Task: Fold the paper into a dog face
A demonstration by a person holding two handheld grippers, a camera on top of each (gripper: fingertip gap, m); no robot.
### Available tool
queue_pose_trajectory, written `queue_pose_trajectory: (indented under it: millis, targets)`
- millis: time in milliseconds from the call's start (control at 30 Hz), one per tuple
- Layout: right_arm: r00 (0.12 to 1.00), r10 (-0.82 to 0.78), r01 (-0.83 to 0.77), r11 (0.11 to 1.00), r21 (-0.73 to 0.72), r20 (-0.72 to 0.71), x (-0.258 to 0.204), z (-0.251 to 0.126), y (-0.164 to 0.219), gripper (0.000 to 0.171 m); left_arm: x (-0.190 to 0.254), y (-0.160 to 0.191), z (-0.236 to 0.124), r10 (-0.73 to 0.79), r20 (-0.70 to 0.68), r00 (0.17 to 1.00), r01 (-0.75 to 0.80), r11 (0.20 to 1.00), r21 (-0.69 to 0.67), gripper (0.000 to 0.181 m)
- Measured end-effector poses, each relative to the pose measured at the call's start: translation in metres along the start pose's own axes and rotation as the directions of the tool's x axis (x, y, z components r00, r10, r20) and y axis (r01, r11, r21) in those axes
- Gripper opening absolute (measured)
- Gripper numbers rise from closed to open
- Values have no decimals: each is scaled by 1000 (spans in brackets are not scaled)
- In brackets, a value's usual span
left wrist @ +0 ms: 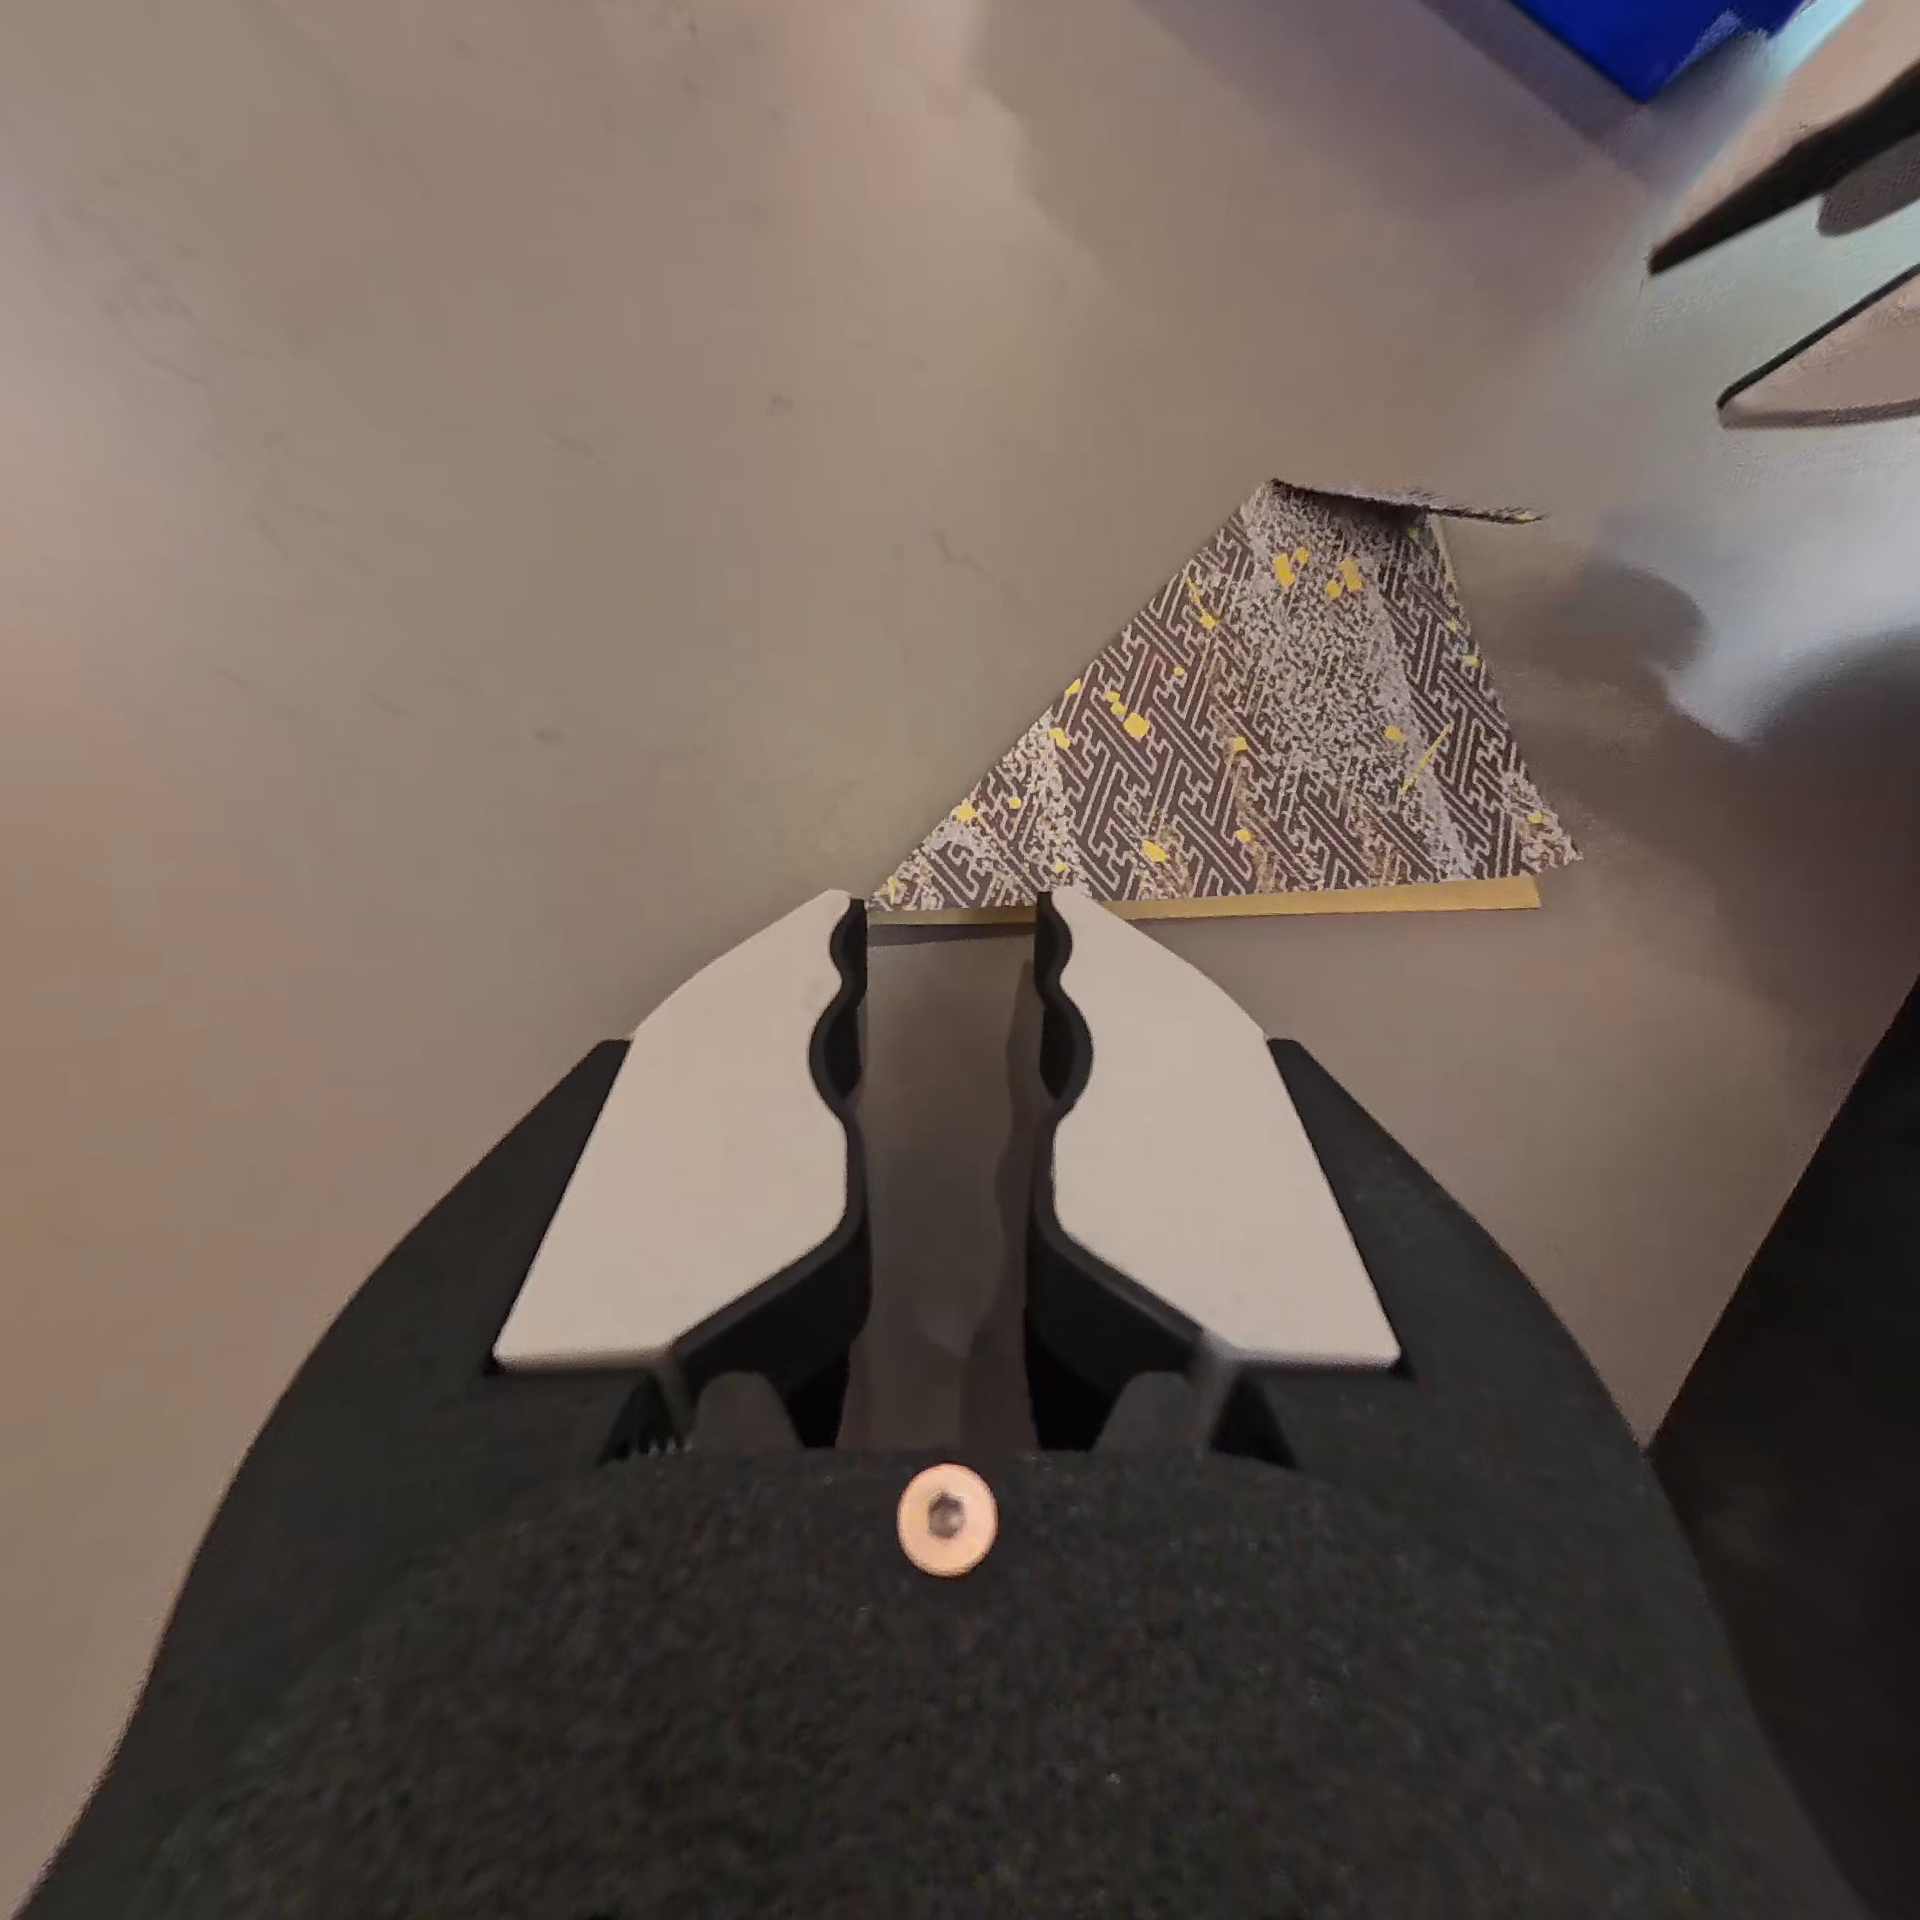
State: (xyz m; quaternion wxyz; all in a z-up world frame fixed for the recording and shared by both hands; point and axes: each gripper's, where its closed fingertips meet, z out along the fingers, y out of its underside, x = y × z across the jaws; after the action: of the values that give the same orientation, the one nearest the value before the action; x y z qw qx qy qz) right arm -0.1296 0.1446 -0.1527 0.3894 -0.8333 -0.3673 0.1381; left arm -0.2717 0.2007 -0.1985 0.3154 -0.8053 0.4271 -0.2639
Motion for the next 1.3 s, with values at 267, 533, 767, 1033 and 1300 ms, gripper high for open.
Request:
queue_pose_trajectory:
  millis: [267,533,767,1033,1300]
  targets:
    - [979,-96,109,992,-60,182,14,38,10,19,-2,-3,1,-37,-52,998,37,999,-7,28]
    - [890,-279,339,934,-114,361,9,56,29,25,0,2,5,-4,-36,999,1,998,-58,28]
    - [923,-241,282,954,-100,300,14,60,28,24,33,-8,-5,110,-101,989,-115,992,-52,24]
    - [911,-291,324,944,-69,292,11,32,14,28,27,6,17,280,-40,959,-283,945,-166,13]
    - [810,-357,435,898,-68,466,15,31,15,36,22,7,16,337,-84,938,-347,917,-196,6]
